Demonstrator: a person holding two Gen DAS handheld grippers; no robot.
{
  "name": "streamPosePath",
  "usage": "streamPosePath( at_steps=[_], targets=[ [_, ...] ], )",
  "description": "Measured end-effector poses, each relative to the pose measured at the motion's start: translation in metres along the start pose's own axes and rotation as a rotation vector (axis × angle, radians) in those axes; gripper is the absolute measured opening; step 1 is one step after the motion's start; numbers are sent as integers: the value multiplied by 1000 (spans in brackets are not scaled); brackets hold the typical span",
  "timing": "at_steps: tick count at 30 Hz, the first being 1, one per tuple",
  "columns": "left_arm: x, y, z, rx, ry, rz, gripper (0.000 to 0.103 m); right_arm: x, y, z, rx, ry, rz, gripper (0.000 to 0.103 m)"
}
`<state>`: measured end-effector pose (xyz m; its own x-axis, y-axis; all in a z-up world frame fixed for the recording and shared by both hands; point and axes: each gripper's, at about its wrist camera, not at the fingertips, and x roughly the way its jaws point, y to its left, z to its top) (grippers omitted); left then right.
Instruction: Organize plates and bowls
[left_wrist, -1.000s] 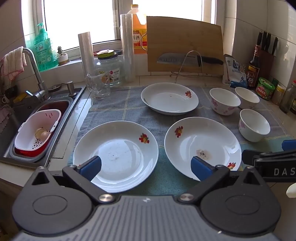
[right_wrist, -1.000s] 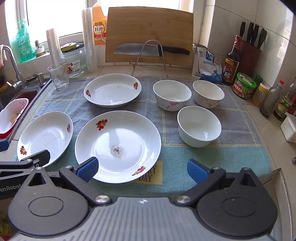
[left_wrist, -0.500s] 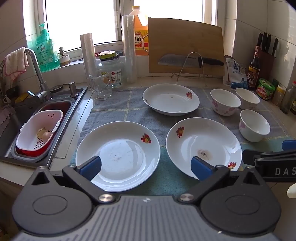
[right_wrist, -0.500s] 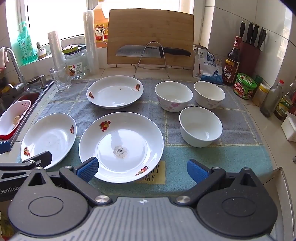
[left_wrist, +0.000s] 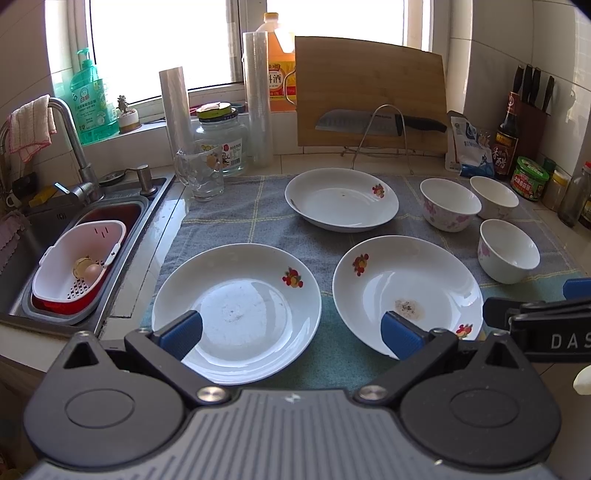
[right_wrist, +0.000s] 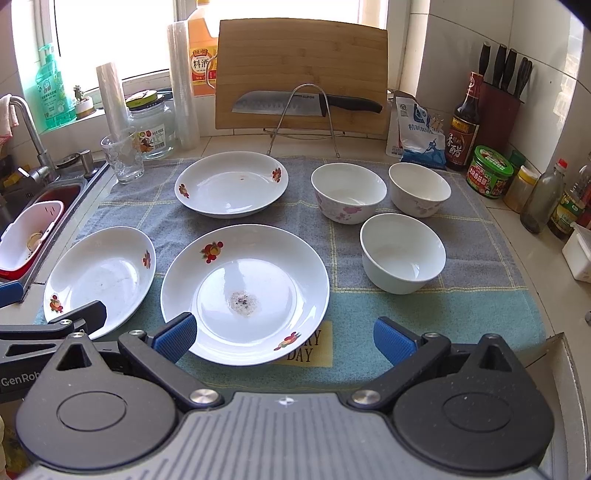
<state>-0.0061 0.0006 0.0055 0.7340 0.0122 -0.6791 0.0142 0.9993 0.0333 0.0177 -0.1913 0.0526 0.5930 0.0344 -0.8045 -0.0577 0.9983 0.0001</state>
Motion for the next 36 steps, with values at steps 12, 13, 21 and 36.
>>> streamPosePath(
  at_steps=[12,13,21,36],
  targets=[
    [2,2,3,-1,3,0,102,0,3,3,-6,0,-4,103],
    [2,2,3,-1,2,0,102,0,4,3,-6,-1,-4,103],
    [3,4,4,-4,-2,-3,102,0,4,4,-4,-4,-5,103],
    [3,5,4,-3,-2,-3,102,-1,6,5,-3,-3,-4,103]
  ],
)
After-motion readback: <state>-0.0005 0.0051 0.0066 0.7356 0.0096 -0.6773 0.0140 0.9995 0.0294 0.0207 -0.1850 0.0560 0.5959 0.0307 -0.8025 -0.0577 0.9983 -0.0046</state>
